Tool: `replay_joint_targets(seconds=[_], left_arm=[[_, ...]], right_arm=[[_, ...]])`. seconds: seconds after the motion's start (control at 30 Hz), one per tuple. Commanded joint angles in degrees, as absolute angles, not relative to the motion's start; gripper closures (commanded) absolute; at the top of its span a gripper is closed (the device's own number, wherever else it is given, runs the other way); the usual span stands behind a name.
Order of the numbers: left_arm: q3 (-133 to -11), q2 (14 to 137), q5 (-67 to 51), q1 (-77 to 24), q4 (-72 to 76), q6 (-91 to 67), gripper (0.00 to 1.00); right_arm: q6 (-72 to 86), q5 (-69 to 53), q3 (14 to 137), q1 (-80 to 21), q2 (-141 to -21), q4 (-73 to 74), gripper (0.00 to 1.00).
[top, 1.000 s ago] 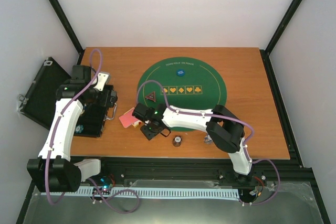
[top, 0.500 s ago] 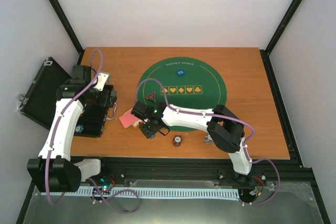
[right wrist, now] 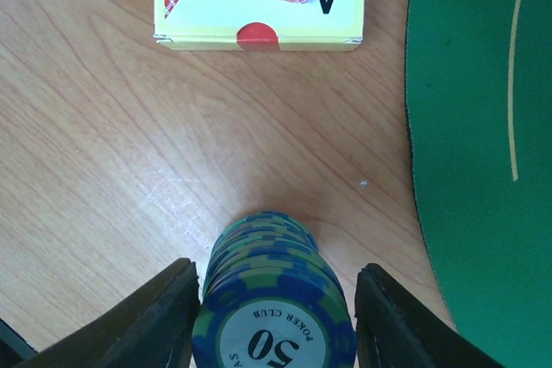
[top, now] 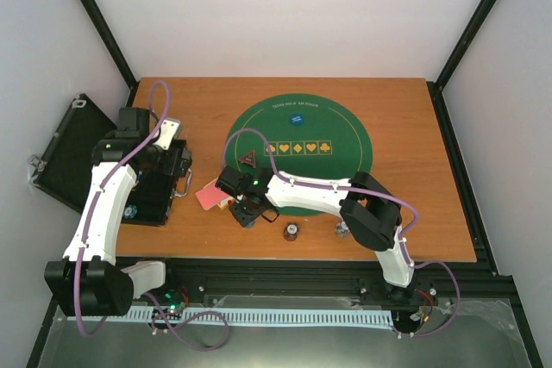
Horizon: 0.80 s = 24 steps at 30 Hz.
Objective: Distribute texas hold em gaming equipment
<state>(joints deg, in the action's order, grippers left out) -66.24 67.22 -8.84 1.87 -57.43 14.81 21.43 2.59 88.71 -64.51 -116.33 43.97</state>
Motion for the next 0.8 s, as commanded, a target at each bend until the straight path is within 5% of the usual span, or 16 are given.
replay_joint_targets(seconds=[0.0, 0.3, 0.77], left_arm=[[-68.0, 66.1, -10.0, 2.1, -57.8, 15.9, 0.00], [-68.2, 66.0, -9.6, 2.1, -57.9, 16.1, 0.00], [-68.0, 66.2, -9.7, 2.1, -57.9, 16.3, 0.00]], right_arm=[[21.2, 3.2, 88.2, -63.8, -117.2, 44.0, 0.50], [21.5, 3.9, 87.7, -63.6, -115.5, 43.8, 0.64], [21.0, 2.1, 90.6, -63.6, -113.7, 45.7, 0.62]])
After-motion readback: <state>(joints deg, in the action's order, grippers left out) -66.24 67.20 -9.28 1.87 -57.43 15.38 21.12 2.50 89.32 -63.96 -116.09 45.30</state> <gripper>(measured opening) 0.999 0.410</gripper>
